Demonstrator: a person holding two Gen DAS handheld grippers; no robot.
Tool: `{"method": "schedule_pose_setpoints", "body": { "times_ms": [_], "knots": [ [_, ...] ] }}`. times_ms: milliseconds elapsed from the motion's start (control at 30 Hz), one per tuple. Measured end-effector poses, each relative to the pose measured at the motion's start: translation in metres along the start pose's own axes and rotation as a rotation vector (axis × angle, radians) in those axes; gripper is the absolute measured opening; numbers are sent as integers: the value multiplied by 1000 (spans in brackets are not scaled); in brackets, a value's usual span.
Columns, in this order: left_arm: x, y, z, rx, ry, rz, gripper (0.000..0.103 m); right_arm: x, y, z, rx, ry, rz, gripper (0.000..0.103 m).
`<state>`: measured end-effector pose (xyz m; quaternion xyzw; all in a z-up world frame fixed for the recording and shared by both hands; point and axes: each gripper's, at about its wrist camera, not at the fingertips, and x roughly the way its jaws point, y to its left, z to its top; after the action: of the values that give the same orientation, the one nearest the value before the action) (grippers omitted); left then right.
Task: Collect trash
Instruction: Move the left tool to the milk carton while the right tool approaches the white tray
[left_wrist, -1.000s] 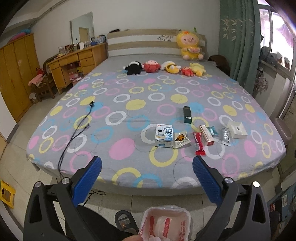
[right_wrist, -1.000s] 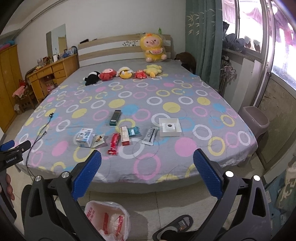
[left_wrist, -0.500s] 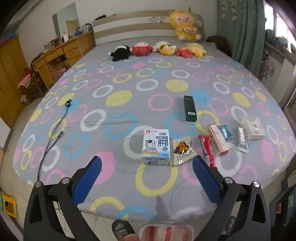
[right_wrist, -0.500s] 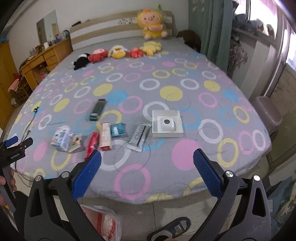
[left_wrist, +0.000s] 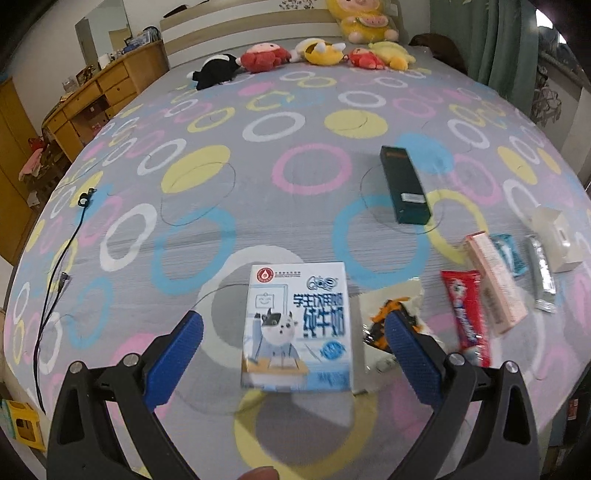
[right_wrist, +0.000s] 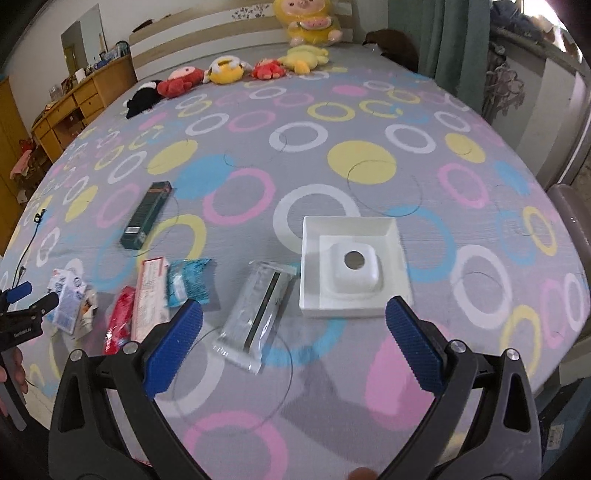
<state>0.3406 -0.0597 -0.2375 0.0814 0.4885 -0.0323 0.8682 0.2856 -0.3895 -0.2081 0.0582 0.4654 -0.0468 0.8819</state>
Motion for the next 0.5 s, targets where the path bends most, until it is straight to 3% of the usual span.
{"method": "schedule_pose_setpoints", "body": {
  "times_ms": [333, 500],
  "knots": [
    [32, 1, 0, -2, 45, -28, 96, 52, -9, 18, -24, 54, -37, 97],
    [38, 0, 1, -2, 61, -44, 96, 63, -7, 25, -63, 58, -9, 96]
  ]
}}
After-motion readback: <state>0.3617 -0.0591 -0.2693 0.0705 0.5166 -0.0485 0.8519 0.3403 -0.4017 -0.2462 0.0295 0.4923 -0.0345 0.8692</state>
